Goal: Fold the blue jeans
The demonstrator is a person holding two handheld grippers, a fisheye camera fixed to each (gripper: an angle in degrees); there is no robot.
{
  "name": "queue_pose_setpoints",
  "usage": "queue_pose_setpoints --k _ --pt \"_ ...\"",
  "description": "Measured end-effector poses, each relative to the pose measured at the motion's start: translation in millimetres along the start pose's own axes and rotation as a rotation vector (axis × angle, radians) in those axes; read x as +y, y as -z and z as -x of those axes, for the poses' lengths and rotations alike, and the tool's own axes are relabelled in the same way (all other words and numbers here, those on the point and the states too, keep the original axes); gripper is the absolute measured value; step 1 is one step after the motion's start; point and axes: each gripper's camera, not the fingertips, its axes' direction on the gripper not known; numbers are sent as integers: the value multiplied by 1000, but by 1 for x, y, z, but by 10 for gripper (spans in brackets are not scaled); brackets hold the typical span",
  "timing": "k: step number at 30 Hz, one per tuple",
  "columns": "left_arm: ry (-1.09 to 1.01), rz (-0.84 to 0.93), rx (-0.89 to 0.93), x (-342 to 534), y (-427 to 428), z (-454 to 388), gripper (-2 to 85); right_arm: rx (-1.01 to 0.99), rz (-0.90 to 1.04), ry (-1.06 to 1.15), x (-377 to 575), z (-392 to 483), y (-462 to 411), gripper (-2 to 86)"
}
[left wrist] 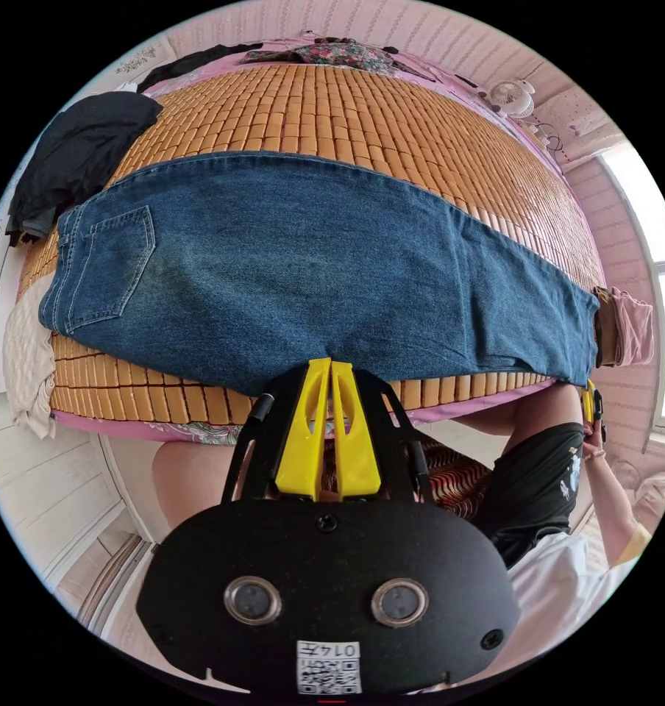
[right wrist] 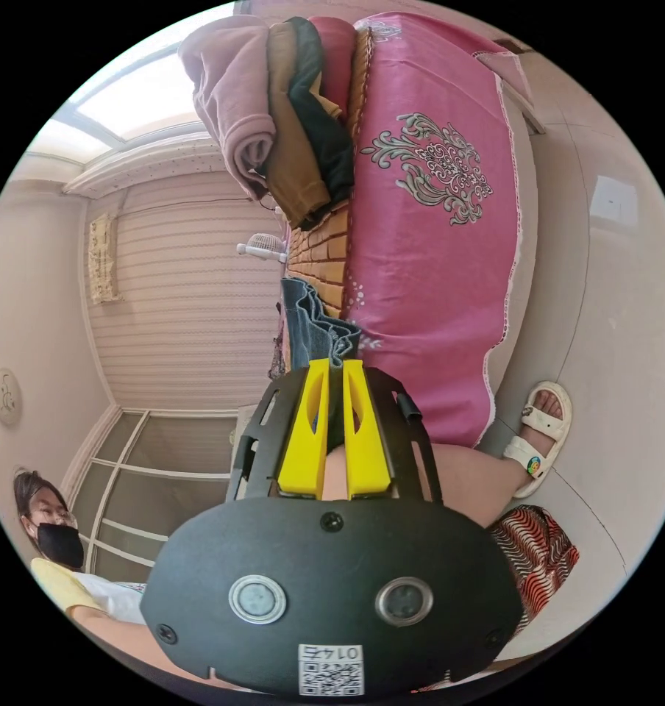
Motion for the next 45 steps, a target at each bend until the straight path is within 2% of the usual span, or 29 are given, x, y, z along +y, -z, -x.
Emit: queue_pose_setpoints --k 3,8,10,15,20,23,25,26,30,31,33,36,39,45 --pt "-46 34 -12 -3 4 -1 -7 -55 -8 77 1 19 7 21" --pt "-156 83 1 -1 7 -15 -7 -168 -61 233 -8 77 9 18" --pt "-232 119 63 1 8 -25 -7 -259 -108 316 -14 113 15 17" --pt "-369 162 278 8 -2 -66 -7 -337 -135 527 -19 208 26 15" --pt "-448 163 434 12 -14 -113 -7 -461 -40 739 12 316 3 15" --pt "-475 117 562 17 2 -120 -7 -488 150 861 55 380 -50 16" --pt "-452 54 620 23 21 -107 -7 -503 371 958 108 420 -111 17" --pt "-412 4 652 30 35 -90 -7 -512 434 979 124 428 -128 17" --pt "-199 -171 645 69 79 -2 -7 -544 931 1051 266 443 -258 19" --pt "-159 -190 631 76 84 13 -7 -501 1071 1039 313 432 -296 25" --pt "8 -269 577 109 102 67 -7 -408 1221 1048 384 403 -346 34" --pt "193 -372 523 150 120 119 -6 -148 1451 994 470 340 -408 48" --pt "254 -425 480 174 131 142 -5 -63 1523 925 501 315 -422 62" --pt "168 -420 427 159 120 130 10 174 1402 1003 483 330 -412 66"
